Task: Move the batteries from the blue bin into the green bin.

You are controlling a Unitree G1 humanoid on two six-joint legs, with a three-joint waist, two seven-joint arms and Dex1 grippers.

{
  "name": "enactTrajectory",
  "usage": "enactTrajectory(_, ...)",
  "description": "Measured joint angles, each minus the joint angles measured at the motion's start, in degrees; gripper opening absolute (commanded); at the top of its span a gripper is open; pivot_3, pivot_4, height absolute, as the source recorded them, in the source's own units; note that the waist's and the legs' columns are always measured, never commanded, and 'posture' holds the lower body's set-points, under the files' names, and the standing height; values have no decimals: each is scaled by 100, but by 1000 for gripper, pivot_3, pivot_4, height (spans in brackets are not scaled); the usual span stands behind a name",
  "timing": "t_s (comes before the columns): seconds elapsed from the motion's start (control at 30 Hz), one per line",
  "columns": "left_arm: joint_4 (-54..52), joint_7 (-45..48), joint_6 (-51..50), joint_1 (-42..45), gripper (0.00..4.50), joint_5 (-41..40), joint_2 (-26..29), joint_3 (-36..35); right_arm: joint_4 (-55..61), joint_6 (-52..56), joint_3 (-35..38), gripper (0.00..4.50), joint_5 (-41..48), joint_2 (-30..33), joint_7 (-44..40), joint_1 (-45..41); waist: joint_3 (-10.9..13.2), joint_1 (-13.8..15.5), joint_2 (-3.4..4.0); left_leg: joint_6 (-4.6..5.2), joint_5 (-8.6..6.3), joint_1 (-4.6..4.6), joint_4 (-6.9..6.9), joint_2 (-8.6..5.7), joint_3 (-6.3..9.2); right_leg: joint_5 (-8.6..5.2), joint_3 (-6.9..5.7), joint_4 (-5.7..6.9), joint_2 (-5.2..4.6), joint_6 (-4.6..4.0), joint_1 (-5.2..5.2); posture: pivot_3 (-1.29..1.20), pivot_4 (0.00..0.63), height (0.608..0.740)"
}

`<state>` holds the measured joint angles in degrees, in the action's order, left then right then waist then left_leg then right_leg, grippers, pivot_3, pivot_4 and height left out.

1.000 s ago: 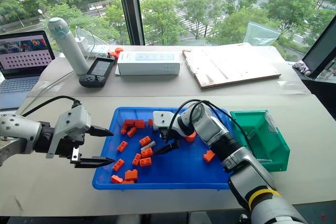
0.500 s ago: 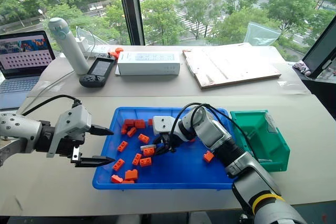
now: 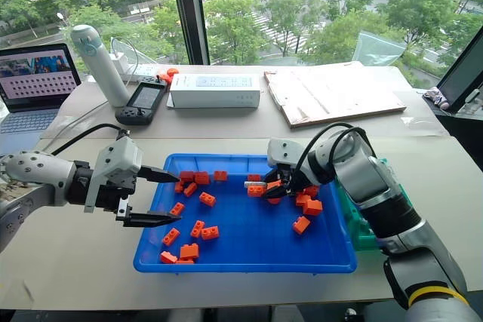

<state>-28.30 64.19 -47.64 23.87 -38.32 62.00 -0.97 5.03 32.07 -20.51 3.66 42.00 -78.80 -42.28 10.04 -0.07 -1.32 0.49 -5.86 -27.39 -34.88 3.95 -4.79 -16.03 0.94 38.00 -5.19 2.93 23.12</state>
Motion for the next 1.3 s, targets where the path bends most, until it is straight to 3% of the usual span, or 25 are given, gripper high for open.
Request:
enactTrajectory(0.17,19,54,33,41,4500,4,-21,49,368,519,-147,1239,231,-51,23,283,1,-2,-1,2,2,0,-1,0,0,0,2,2,0,0,0,0,150,740)
enactTrajectory(0.2,19,58,33,42,4500,3,-21,51,417,595,-143,2247,247,-50,43,269,1,0,-1,4,3,0,-1,0,1,0,2,2,1,0,0,0,150,740)
enactTrajectory(0.43,15,63,32,41,4500,0,-19,51,434,673,-136,4474,402,-170,238,-5,1,9,-1,3,2,0,-3,0,1,0,1,1,0,0,0,0,150,740)
enactTrajectory(0.7,0,57,24,29,4500,-2,-2,46,-77,161,-223,4474,305,-631,575,-145,1,24,-1,3,2,0,-3,0,1,0,1,1,2,0,0,0,150,740)
enactTrajectory(0.9,-12,53,17,-32,4500,-5,84,6,-922,-575,-532,4474,-253,-920,965,-251,1,36,-1,6,4,-1,-4,-1,0,0,1,1,0,0,1,0,150,740)
enactTrajectory(1.0,-13,49,17,-104,4500,-6,113,-12,-1046,-703,-591,3763,-355,-950,989,-251,1,30,-1,6,4,-1,-2,0,0,0,1,1,1,0,1,0,150,740)
enactTrajectory(1.17,-19,31,15,-130,4500,-9,126,-13,-1028,-784,-649,2053,-460,-953,899,-249,1,29,-1,5,3,0,-3,0,0,0,1,1,1,0,1,0,150,740)
enactTrajectory(1.23,-19,27,14,-130,4500,-10,129,-13,-1005,-785,-671,2053,-471,-951,877,-248,1,29,-1,5,3,0,-2,0,0,0,1,1,1,0,1,0,150,740)
enactTrajectory(1.3,-22,25,14,-130,4500,-10,130,-12,-957,-785,-705,1465,-478,-938,827,-218,1,29,-1,4,3,0,-2,0,0,0,1,1,1,0,0,0,150,740)
